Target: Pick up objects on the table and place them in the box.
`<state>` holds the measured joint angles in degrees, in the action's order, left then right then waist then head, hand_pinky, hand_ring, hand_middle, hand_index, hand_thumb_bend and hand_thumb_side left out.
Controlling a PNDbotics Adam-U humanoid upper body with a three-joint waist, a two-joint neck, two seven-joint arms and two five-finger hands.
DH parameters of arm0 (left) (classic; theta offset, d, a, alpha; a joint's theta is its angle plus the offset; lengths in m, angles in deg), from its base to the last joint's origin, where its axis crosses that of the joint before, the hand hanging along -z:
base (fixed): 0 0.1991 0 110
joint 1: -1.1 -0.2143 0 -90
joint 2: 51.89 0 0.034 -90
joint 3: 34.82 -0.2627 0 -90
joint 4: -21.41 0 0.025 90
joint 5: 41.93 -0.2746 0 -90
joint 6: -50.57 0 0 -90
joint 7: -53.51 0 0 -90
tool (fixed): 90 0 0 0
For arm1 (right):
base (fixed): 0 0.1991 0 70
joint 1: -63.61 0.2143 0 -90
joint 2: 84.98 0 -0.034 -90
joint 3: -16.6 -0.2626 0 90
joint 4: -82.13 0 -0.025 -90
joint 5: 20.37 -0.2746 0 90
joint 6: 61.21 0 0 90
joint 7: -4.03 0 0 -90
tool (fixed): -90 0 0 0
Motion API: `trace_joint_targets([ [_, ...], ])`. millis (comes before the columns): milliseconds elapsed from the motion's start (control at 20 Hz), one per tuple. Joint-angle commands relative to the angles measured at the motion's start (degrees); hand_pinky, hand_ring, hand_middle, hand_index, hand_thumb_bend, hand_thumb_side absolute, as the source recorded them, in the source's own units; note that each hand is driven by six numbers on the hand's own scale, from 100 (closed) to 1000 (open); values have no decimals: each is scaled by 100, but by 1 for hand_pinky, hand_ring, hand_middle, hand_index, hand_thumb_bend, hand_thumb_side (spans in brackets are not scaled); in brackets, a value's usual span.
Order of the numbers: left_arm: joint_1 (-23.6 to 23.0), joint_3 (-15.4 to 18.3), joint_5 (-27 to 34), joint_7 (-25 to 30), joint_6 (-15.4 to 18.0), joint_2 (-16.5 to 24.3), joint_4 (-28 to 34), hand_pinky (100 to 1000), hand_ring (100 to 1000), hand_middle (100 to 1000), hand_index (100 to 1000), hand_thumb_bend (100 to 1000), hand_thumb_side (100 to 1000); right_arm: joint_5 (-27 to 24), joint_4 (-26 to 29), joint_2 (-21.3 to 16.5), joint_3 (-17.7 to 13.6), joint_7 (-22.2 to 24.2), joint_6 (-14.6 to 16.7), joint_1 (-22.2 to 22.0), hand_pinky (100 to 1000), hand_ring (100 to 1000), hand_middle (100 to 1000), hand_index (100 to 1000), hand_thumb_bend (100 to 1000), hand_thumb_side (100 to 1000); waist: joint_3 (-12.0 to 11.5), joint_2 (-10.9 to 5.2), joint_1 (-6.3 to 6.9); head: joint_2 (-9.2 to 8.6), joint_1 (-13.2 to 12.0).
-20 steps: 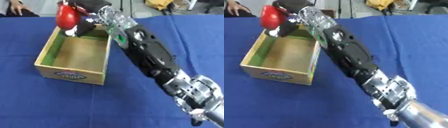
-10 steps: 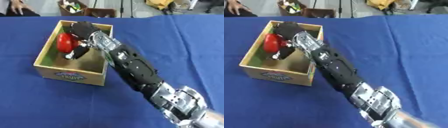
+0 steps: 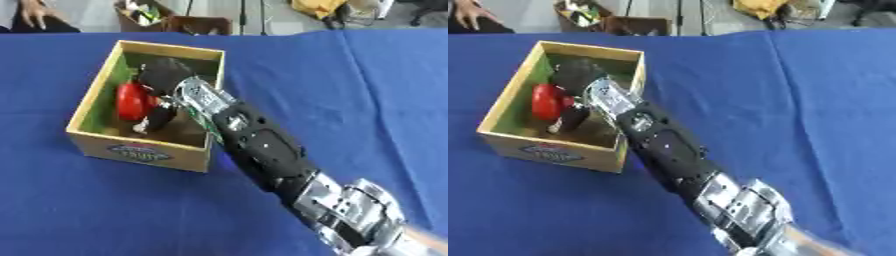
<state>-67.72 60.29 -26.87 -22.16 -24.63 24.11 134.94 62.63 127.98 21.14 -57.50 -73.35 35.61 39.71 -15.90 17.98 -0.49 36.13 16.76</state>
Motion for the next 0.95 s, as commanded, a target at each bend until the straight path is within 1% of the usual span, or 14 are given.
trace_joint_targets([
  [50, 53, -27, 40, 7, 6, 48, 106, 105, 291, 374, 671, 100, 741, 105, 90, -34, -64, 262, -79, 150, 618, 834, 901, 987, 384, 991, -5, -100, 37, -61, 6],
  [100, 51, -28, 39, 8, 5, 46, 106, 105, 291, 374, 671, 100, 741, 95, 125, -43, -93, 322, -129, 162, 638, 846, 913, 999, 434, 995, -6, -102, 37, -58, 2],
  [150, 49, -28, 39, 9, 3, 46, 106, 105, 291, 374, 671, 100, 741, 77, 168, -60, -126, 361, -194, 181, 684, 867, 933, 1000, 547, 1000, -6, -107, 38, -56, -3],
  [200, 47, -27, 38, 8, 2, 47, 106, 104, 291, 374, 671, 100, 740, 53, 222, -83, -158, 383, -270, 204, 693, 872, 937, 1000, 571, 1000, -6, -113, 39, -55, -9],
  [250, 45, -26, 37, 7, 1, 48, 106, 105, 291, 375, 671, 100, 740, 22, 285, -112, -184, 391, -344, 230, 706, 880, 940, 1000, 631, 1000, -3, -119, 40, -52, -16],
  [400, 36, -23, 31, 3, -4, 55, 106, 105, 291, 375, 671, 100, 739, -140, 488, -237, -242, 408, -496, 314, 703, 872, 934, 1000, 670, 1000, 15, -137, 42, -39, -50],
  [500, 26, -14, 22, -4, -6, 61, 106, 105, 291, 375, 671, 100, 739, -332, 677, -362, -272, 409, -539, 370, 689, 854, 916, 1000, 649, 1000, 35, -152, 43, -28, -90],
  [600, 15, -4, 10, -14, -7, 69, 106, 104, 291, 375, 671, 100, 738, -679, 988, -529, -305, 421, -551, 403, 658, 823, 900, 1000, 593, 1000, 63, -166, 44, -16, -148],
  [650, 12, 2, 5, -20, -6, 72, 106, 104, 291, 375, 671, 100, 738, -903, 1182, -623, -314, 452, -548, 406, 635, 793, 892, 1000, 574, 1000, 79, -170, 45, -12, -178],
  [800, -6, 29, -17, -46, -5, 86, 106, 104, 291, 374, 671, 100, 738, -1738, 1942, -1007, -396, 610, -581, 384, 611, 758, 867, 1000, 569, 1000, 143, -180, 53, 5, -294],
  [900, -23, 52, -33, -69, -2, 98, 106, 104, 291, 374, 671, 100, 738, -2461, 2574, -1338, -479, 727, -716, 317, 594, 743, 849, 999, 520, 1000, 202, -186, 64, 20, -384],
  [950, -30, 64, -42, -82, -1, 105, 106, 104, 291, 374, 671, 100, 737, -2833, 2888, -1509, -512, 792, -820, 268, 584, 735, 841, 996, 472, 1000, 231, -188, 71, 26, -425],
])
